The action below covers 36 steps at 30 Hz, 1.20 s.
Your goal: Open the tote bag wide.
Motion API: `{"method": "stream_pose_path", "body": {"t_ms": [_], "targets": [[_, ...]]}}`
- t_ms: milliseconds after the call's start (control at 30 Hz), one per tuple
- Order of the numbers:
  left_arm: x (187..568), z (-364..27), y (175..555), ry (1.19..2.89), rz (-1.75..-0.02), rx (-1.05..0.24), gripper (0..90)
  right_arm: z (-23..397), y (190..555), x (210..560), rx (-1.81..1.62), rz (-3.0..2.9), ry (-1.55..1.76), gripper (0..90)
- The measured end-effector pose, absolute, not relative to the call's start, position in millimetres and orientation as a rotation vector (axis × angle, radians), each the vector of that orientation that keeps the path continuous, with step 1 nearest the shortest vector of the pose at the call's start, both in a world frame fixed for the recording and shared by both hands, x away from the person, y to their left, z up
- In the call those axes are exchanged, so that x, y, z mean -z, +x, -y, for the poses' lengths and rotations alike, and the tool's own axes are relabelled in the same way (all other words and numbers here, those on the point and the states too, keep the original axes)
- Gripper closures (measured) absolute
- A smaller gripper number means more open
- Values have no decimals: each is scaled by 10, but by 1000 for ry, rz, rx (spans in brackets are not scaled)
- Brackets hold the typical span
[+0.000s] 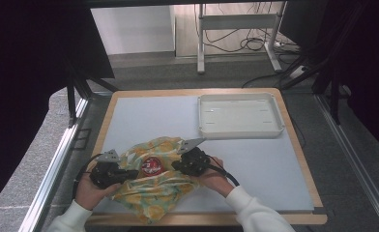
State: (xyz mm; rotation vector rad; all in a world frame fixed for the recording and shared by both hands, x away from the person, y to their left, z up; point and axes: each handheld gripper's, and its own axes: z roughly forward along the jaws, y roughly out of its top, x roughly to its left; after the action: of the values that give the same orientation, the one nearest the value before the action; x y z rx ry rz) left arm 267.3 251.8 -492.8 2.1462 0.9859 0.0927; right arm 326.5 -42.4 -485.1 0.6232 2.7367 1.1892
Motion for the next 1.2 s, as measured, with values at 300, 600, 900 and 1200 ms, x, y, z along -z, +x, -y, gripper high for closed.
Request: {"method": "stream_pose_path", "body": {"t_ms": [300, 600, 900, 1200], "targets": [[5131, -2430, 2854, 2207, -1039, -104, 900, 275, 3205, 5059, -1110, -2827, 603, 870], [5218, -2437, 3003, 2222, -1074, -132, 900, 266, 3094, 5171, -1099, -2895, 538, 882], [5259, -2431, 3079, 2200, -1097, -132, 900, 294, 3009, 5231, -1112, -2946, 475, 885], [5284, -2310, 3272, 2212, -1123, -212, 900, 262, 2813, 5286, -1119, -3014, 328, 887]]}}
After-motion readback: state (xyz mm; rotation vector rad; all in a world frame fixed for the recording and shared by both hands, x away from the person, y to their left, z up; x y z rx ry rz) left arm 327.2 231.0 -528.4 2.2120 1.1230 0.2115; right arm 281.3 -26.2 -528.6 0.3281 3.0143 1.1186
